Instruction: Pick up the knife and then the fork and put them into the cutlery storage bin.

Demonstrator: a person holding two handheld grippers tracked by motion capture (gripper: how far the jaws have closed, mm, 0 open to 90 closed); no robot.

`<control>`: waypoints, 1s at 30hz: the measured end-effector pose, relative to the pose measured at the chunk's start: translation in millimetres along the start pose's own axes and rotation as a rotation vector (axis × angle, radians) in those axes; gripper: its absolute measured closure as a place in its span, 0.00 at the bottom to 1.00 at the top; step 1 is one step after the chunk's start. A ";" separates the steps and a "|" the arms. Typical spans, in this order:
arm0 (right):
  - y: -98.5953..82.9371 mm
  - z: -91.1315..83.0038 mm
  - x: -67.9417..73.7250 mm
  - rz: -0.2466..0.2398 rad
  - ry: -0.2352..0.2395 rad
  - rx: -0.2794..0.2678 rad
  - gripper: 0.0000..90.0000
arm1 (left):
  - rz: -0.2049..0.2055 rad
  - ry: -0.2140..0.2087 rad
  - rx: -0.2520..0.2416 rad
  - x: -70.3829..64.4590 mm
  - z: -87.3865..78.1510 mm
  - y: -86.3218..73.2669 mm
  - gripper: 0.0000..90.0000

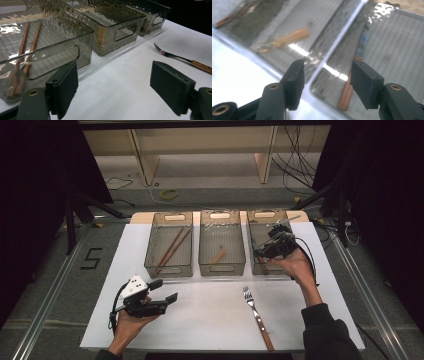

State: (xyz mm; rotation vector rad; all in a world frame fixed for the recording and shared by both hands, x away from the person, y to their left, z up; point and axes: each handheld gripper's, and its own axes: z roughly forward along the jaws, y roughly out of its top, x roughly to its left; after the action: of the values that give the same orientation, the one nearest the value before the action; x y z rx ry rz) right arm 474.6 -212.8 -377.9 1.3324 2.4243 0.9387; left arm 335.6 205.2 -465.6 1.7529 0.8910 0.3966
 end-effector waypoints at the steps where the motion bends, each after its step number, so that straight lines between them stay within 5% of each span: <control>1: -2.4 -2.3 3.3 -0.011 0.007 -0.002 0.49 | 0.000 0.000 0.000 -0.1 0.1 0.0 0.24; 17: -57.2 -12.2 49.6 -0.117 0.079 0.043 0.46 | 0.001 0.000 -0.002 -0.5 0.0 -0.1 0.24; 30: -94.0 -13.2 63.9 -0.148 0.113 0.132 0.46 | -0.004 0.000 -0.007 0.3 -0.5 -0.5 0.24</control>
State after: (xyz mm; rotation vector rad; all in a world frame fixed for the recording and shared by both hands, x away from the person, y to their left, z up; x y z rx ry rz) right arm 368.6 -202.3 -419.7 1.1485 2.6698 0.8507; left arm 335.4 205.8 -465.9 1.7448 0.8919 0.3973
